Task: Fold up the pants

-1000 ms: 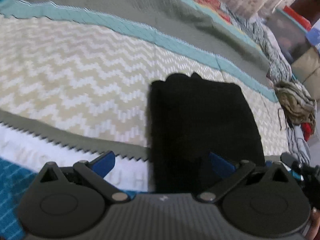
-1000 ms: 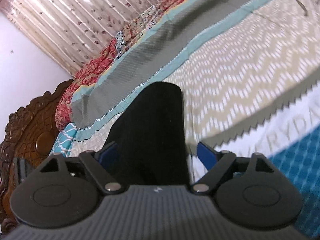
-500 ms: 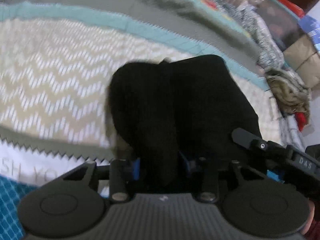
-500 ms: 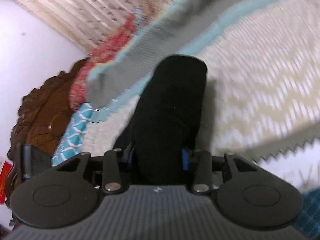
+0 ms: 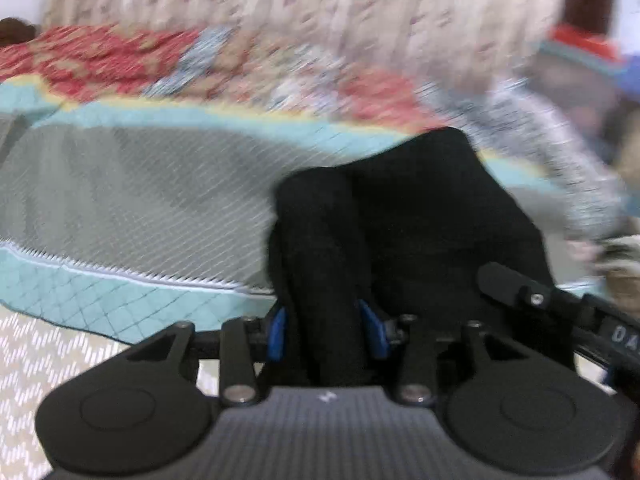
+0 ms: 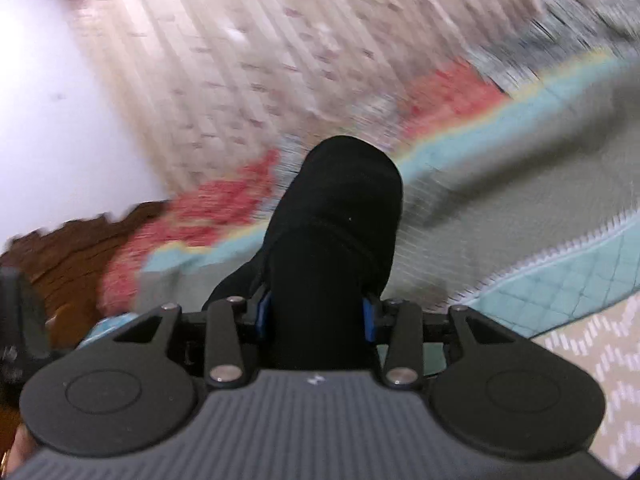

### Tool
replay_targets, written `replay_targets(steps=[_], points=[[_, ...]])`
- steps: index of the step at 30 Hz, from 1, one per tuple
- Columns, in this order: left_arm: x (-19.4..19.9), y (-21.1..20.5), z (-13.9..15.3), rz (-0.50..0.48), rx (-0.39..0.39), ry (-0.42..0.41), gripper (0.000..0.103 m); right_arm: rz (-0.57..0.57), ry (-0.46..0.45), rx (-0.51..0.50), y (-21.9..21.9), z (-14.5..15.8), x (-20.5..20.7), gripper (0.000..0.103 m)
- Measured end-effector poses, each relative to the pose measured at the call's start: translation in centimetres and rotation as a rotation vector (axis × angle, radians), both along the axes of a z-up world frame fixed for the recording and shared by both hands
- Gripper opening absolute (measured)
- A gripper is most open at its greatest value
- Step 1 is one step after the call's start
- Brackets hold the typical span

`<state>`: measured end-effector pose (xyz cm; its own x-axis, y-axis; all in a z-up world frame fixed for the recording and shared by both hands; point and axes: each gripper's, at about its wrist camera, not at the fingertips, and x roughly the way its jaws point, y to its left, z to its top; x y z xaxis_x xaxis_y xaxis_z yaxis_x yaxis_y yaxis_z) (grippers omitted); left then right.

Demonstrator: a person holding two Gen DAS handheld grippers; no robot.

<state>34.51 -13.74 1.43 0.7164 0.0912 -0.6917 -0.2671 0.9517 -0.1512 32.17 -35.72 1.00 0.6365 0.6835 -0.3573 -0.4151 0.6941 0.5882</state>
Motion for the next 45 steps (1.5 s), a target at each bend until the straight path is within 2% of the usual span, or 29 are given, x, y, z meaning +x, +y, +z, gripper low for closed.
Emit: replay_targets(steps=[1, 2, 3, 4, 5, 6, 8, 10, 12, 14, 18, 21, 26, 29, 31, 34, 37, 42, 45], points=[[2.0, -0.4, -2.2, 0.038, 0.04, 0.08, 0.039, -0.036, 0.083, -0.021, 0.5, -1.9, 1.9, 0.047], [3.3, -0.7, -4.2, 0.05, 0.062, 0.15, 0.037, -0.076, 0.214, -0.057, 1.1, -4.5, 4.0, 0.048], [4.1, -1.2, -6.4, 0.061, 0.082, 0.207, 0.045, -0.101, 0.333, -0.102, 1.6, -6.7, 5.5, 0.052], [3.9, -1.7, -7.0, 0.069, 0.11, 0.174, 0.046, -0.163, 0.416, -0.122, 1.4, -8.9, 6.2, 0.06], [3.5, -2.3, -6.9, 0.071, 0.14, 0.137, 0.046, -0.168, 0.417, -0.025, 0.3, -9.8, 6.3, 0.062], [3.5, -2.8, -6.9, 0.057, 0.165, 0.133, 0.046, -0.154, 0.412, -0.002, -0.1, -9.9, 6.4, 0.063], [3.2, -3.0, -6.6, 0.031, 0.186, 0.133, 0.047, -0.122, 0.357, -0.069, -0.1, -9.1, 6.4, 0.065], [2.9, -2.8, -5.7, 0.028, 0.159, 0.135, 0.048, -0.155, 0.274, -0.119, -1.0, -7.6, 5.3, 0.068], [1.4, -2.1, -4.2, 0.043, 0.113, 0.116, 0.058, -0.193, 0.188, -0.129, -1.9, -6.2, 3.6, 0.072], [0.0, -2.2, -3.1, 0.067, 0.11, 0.116, 0.067, -0.204, 0.137, -0.161, -2.7, -5.3, 1.5, 0.074], [-4.0, -3.4, -2.2, 0.062, 0.126, 0.143, 0.07, -0.218, 0.121, -0.211, -2.6, -5.3, -2.1, 0.074], [-7.3, -4.2, -1.6, 0.044, 0.13, 0.187, 0.072, -0.218, 0.107, -0.249, -2.6, -5.2, -4.6, 0.084], [-13.3, -5.3, 0.4, 0.033, 0.126, 0.169, 0.085, -0.24, -0.019, -0.341, -2.6, -2.9, -10.7, 0.092], [-16.8, -5.9, 1.5, 0.036, 0.121, 0.137, 0.095, -0.176, -0.003, -0.363, -2.6, -2.0, -13.2, 0.095], [-18.7, -6.2, 2.0, 0.036, 0.134, 0.111, 0.096, -0.132, 0.035, -0.294, -3.4, -1.7, -14.5, 0.095], [-21.4, -7.0, 2.8, 0.062, 0.183, 0.07, 0.102, -0.205, 0.119, -0.204, -5.1, -1.8, -15.8, 0.096], [-23.6, -7.5, 3.3, 0.074, 0.186, 0.04, 0.103, -0.184, 0.223, -0.252, -5.1, -2.4, -15.3, 0.097], [-25.3, -8.4, 3.6, 0.039, 0.175, 0.04, 0.103, -0.242, 0.161, -0.331, -4.5, -2.2, -17.4, 0.097], [-25.8, -9.0, 3.5, 0.03, 0.201, 0.059, 0.103, -0.255, 0.103, -0.368, -4.2, -1.9, -19.1, 0.097]])
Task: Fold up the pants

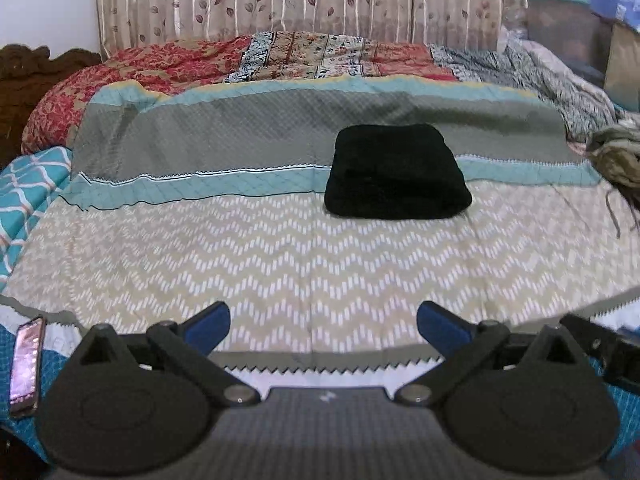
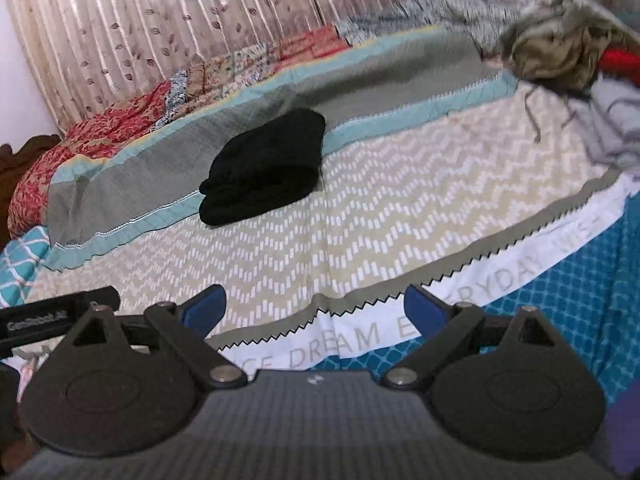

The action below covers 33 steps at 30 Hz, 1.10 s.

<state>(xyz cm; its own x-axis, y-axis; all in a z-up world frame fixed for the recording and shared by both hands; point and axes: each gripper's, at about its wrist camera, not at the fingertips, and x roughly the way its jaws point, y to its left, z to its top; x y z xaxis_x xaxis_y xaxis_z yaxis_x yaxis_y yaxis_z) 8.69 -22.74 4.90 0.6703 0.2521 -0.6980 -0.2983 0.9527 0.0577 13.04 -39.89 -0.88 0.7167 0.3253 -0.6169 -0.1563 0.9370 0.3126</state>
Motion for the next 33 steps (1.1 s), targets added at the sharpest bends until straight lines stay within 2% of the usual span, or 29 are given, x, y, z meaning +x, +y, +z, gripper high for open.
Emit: replay_targets(steps=[4, 15, 23, 33], points=[[-1.1, -0.9, 0.1, -0.007, 0.027, -0.006, 0.103, -0.004, -0.082, -0.017, -0.2, 1.1, -2.3, 0.097], [-1.8, -2.1, 1.0, 0.002, 0.123, -0.001, 0.103, 0.079, -0.149, 0.051, 0.0, 3.1, -4.5, 0.097], [-1.9, -2.7, 1.1, -0.002, 0.168, -0.004, 0.103, 0.085, -0.122, 0.067, 0.1, 2.4, -4.3, 0.097], [-1.3, -2.3, 0.6, 0.03, 0.188, 0.014, 0.103, 0.076, -0.1, 0.094, -0.3, 1.9, -4.1, 0.097]])
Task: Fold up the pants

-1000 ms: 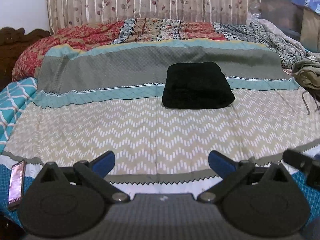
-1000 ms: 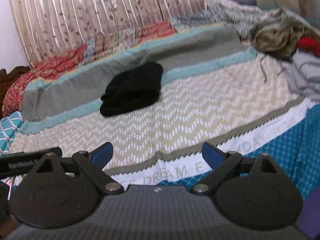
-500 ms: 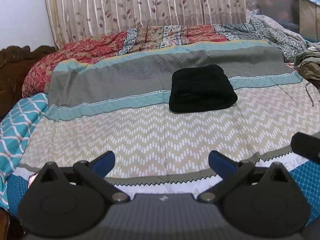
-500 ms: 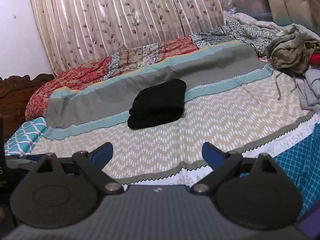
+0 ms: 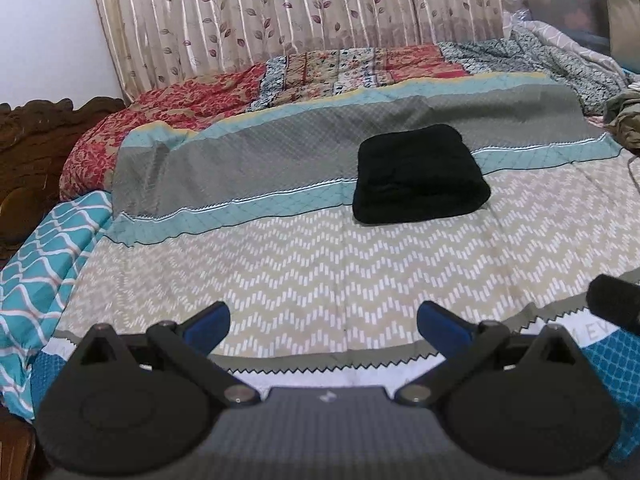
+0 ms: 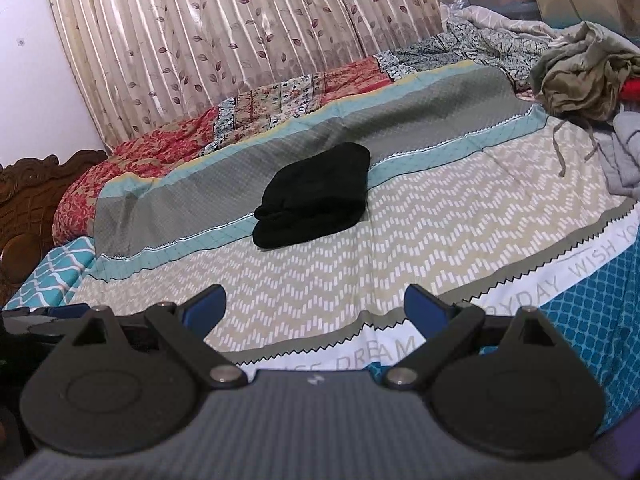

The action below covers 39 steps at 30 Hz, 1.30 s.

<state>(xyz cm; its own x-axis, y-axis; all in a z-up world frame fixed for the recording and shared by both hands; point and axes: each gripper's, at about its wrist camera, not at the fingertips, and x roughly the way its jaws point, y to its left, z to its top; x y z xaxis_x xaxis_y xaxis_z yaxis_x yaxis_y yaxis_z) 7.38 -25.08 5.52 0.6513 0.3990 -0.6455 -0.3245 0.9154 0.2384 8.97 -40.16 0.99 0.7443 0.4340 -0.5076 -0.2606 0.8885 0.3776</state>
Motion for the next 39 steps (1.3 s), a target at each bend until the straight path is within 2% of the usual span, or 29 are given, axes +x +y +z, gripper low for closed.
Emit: replay_targets(steps=[6, 16, 39], points=[[0.5, 0.6, -1.0, 0.02, -0.046, 0.04, 0.103, 0.009, 0.03, 0.013, -0.3, -0.7, 0.3, 0.097], [1.1, 1.2, -2.5, 0.038, -0.069, 0.096, 0.103, 0.008, 0.07, 0.026, -0.9, -1.3, 1.1, 0.097], [1.5, 1.3, -2.7, 0.026, -0.099, 0.117, 0.103, 0.011, 0.094, 0.029, -1.6, -1.6, 1.9, 0.097]])
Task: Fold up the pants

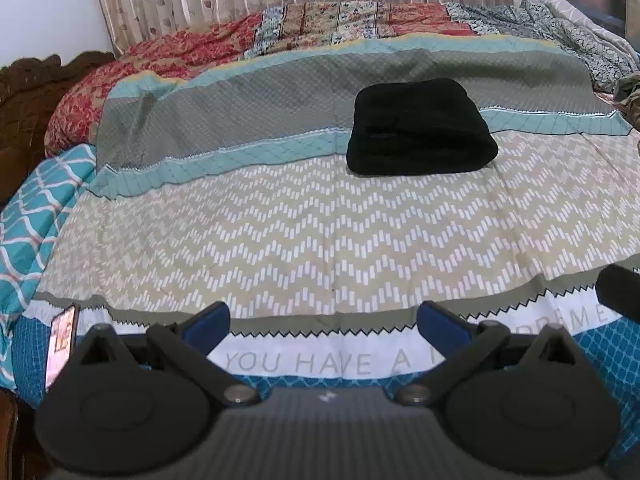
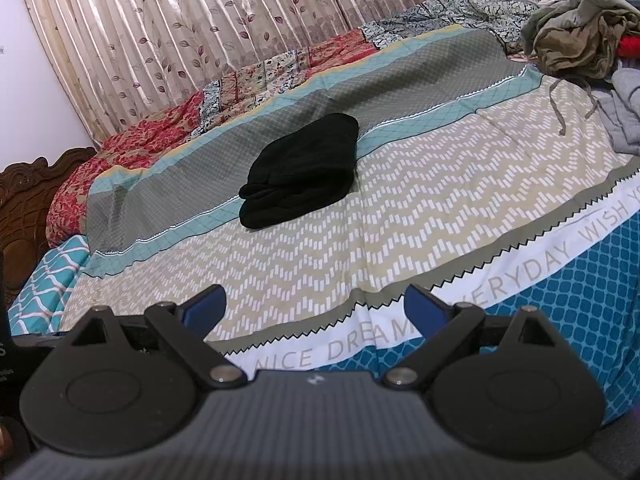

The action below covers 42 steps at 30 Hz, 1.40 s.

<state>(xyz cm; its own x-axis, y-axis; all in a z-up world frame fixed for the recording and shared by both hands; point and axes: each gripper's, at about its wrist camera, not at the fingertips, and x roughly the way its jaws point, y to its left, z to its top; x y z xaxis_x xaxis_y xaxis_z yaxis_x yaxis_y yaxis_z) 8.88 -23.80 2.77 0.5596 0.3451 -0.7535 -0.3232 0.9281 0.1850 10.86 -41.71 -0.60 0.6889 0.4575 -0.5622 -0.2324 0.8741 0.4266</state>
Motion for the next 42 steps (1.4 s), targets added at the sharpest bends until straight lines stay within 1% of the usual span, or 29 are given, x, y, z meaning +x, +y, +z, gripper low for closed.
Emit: replay_targets(steps=[2, 9, 16, 24, 28, 32, 36, 42], points=[[0.04, 0.11, -0.09, 0.001, -0.017, 0.006, 0.103, -0.001, 0.0, 0.0, 0.0, 0.0, -0.01, 0.097], [0.18, 0.24, -0.74, 0.021, -0.027, 0.047, 0.103, -0.001, 0.006, 0.001, 0.02, -0.11, 0.11, 0.097], [0.13, 0.4, -0.8, 0.037, -0.018, 0.048, 0.103, -0.002, 0.021, 0.004, -0.01, -0.5, 0.14, 0.097], [0.03, 0.64, -0.64, 0.051, 0.007, 0.037, 0.103, 0.003, 0.019, 0.005, 0.0, -0.51, 0.12, 0.097], [-0.06, 0.43, -0.48, 0.051, 0.05, 0.023, 0.103, 0.003, 0.021, 0.005, -0.03, -0.54, 0.15, 0.097], [-0.25, 0.05, -0.09, 0.049, 0.113, -0.007, 0.103, 0.005, 0.022, 0.005, -0.06, -0.55, 0.16, 0.097], [-0.37, -0.12, 0.12, 0.038, 0.148, -0.024, 0.103, 0.003, 0.02, 0.006, -0.04, -0.55, 0.14, 0.097], [-0.36, -0.07, 0.03, 0.028, 0.149, -0.022, 0.103, 0.003, 0.02, 0.008, -0.17, -0.54, 0.17, 0.097]])
